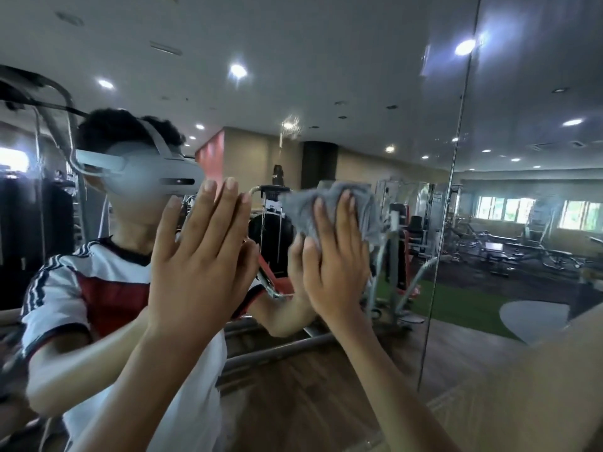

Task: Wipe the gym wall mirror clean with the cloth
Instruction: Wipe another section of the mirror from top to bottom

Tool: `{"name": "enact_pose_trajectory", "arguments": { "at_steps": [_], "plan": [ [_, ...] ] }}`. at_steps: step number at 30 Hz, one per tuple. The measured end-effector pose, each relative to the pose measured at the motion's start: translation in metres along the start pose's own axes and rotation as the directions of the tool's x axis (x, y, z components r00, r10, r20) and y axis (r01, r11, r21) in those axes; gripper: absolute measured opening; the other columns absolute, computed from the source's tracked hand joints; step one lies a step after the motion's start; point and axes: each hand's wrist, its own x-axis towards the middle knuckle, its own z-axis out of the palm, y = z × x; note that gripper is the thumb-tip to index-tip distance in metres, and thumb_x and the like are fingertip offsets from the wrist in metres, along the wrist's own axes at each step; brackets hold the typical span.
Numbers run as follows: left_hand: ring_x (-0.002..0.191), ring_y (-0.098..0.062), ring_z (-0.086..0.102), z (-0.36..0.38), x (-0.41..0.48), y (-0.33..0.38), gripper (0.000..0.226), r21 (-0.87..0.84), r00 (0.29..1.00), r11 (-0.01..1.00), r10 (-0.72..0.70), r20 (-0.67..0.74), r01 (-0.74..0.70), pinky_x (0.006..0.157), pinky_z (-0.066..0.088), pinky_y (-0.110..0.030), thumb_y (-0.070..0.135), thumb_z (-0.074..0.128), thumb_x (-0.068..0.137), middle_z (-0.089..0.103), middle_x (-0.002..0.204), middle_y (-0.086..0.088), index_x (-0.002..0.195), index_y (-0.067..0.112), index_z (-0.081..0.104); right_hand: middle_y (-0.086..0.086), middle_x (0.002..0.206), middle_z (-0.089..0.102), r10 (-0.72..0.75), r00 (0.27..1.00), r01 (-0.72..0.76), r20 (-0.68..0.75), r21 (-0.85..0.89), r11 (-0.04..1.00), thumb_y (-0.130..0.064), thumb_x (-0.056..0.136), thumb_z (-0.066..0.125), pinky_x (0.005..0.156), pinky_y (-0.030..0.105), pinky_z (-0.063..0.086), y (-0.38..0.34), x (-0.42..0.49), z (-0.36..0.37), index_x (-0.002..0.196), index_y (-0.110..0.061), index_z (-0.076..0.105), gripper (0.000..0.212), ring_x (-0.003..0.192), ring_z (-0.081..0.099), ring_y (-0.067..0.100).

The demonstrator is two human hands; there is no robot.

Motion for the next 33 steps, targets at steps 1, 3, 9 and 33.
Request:
{"name": "enact_pose_trajectory", "arguments": {
  "at_steps": [1, 3, 9, 33],
  "plan": [
    [0.148, -0.029, 0.031, 0.0, 0.0, 0.0, 0.054, -0.007, 1.0, 1.0, -0.006, -0.005, 0.006, 0.118, 0.028, -0.056, 0.031, 0.05, 0.103, 0.038, 0.158, -0.013, 0.15, 0.006, 0.043, 0.01, 0.162, 0.024, -0.1, 0.994, 0.1, 0.039, 0.01, 0.995, -0.033, 0.106, 0.03, 0.122, 0.043, 0.022, 0.006, -0.024, -0.004, 0.15, -0.015, 0.036, 0.048, 0.15, 0.025, 0.028],
    [0.149, -0.029, 0.03, 0.0, -0.002, 0.002, 0.054, -0.013, 1.0, 1.0, -0.02, -0.001, 0.02, 0.118, 0.028, -0.057, 0.031, 0.049, 0.103, 0.036, 0.158, -0.013, 0.151, 0.006, 0.042, 0.008, 0.163, 0.023, -0.175, 0.98, 0.176, 0.097, 0.0, 0.984, -0.031, 0.107, 0.028, 0.121, 0.043, 0.024, 0.032, -0.065, -0.016, 0.15, -0.015, 0.034, 0.047, 0.15, 0.026, 0.028],
    [0.15, -0.031, 0.026, 0.0, -0.018, 0.025, 0.057, 0.02, 0.996, 0.996, -0.083, 0.027, 0.083, 0.118, 0.024, -0.061, 0.031, 0.045, 0.102, 0.031, 0.161, -0.013, 0.153, 0.005, 0.037, 0.017, 0.159, 0.03, 0.486, 0.871, -0.489, -0.074, -0.03, 0.872, -0.028, 0.101, 0.028, 0.116, 0.048, 0.032, 0.055, -0.008, -0.011, 0.151, -0.007, 0.038, 0.056, 0.149, 0.024, 0.024],
    [0.147, -0.033, 0.034, -0.008, -0.07, 0.025, 0.056, -0.031, 0.996, 0.998, -0.06, 0.062, 0.062, 0.118, 0.021, -0.062, 0.026, 0.05, 0.1, 0.037, 0.158, -0.013, 0.151, 0.006, 0.041, 0.009, 0.16, 0.033, -0.217, 0.97, 0.217, 0.112, 0.007, 0.976, -0.034, 0.105, 0.031, 0.112, 0.041, 0.036, 0.021, -0.122, -0.015, 0.151, -0.021, 0.04, 0.048, 0.148, 0.032, 0.025]
  ]
}}
